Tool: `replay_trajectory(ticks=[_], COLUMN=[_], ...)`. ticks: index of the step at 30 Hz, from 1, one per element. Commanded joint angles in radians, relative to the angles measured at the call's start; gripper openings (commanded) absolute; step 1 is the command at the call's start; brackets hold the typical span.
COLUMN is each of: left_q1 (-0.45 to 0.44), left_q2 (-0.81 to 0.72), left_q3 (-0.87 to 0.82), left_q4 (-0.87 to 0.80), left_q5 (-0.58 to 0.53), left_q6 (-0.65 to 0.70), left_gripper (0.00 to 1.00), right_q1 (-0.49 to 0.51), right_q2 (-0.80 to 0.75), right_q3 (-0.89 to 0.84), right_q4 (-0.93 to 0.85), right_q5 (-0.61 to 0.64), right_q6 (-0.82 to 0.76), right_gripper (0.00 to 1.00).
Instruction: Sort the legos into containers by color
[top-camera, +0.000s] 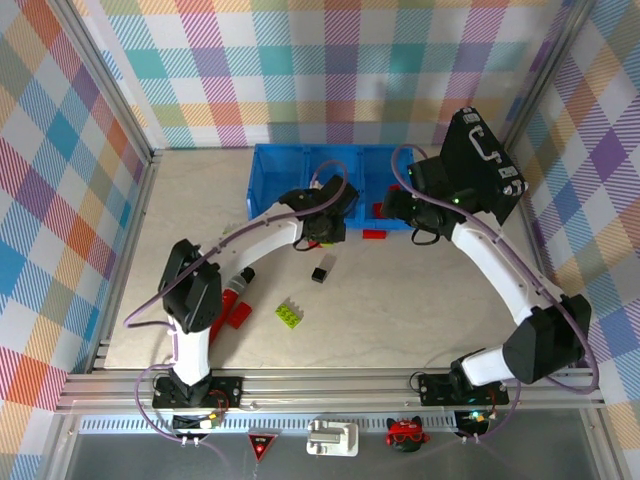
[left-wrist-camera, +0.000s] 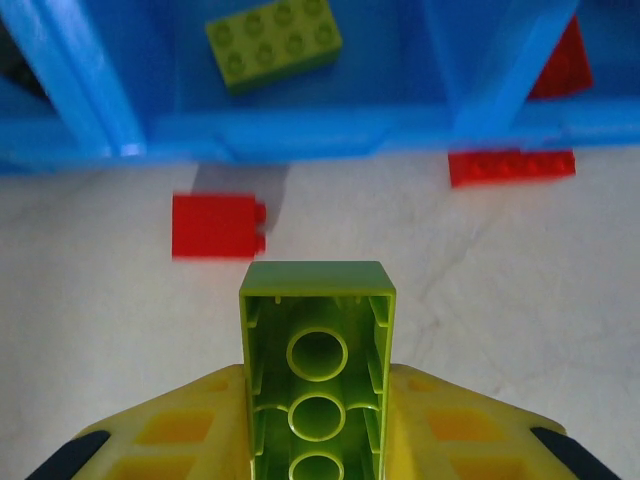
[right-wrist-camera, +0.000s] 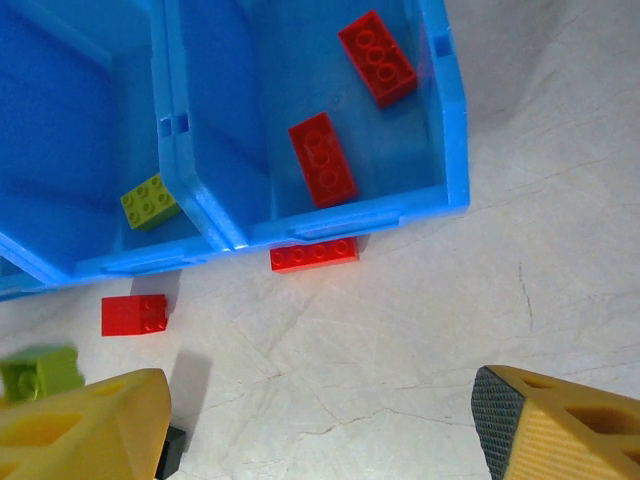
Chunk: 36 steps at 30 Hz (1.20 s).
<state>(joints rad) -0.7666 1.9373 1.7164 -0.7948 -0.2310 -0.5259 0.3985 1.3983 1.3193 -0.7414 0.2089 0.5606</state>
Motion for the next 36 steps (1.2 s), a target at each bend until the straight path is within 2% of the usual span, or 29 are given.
replay_trajectory(ticks=[1, 9, 13, 20, 23, 30, 36], left_q1=[0.029, 0.09, 0.116, 0.143, 0.149, 0.163, 0.167], left_q2=[0.085, 0.28, 0.356, 0.428, 0.444, 0.464, 0.423], left_q3=[0.119, 0.366, 0.441, 0.453, 0.448, 0.445, 0.425], left_q4=[-0.043, -0.035, 0.021, 0.169, 0.227, 0.268, 0.269], left_q5=[0.003, -0.01, 0.0, 0.07, 0.106, 0.19, 0.206], left_q6=[0.08, 0.154, 0.171, 0.137, 0.167, 0.191, 0.2], left_gripper=[0.32, 0.33, 0.33, 0.33, 0.35, 0.42, 0.46], right_q1=[-0.007, -0.008, -0.009, -0.009, -0.008, -0.008, -0.009], right_q2=[-0.057, -0.165, -0.189, -0.192, -0.2, -0.205, -0.196], right_q3=[-0.026, -0.063, -0.073, -0.072, -0.077, -0.089, -0.092], right_q4=[-0.034, -0.061, -0.064, -0.074, -0.077, -0.085, -0.081], right_q5=[0.03, 0.061, 0.065, 0.062, 0.069, 0.07, 0.052], right_q6=[0.002, 0.01, 0.013, 0.01, 0.005, 0.001, -0.009], right_gripper=[0.8, 0.8, 0.8, 0.8, 0.8, 0.8, 0.78])
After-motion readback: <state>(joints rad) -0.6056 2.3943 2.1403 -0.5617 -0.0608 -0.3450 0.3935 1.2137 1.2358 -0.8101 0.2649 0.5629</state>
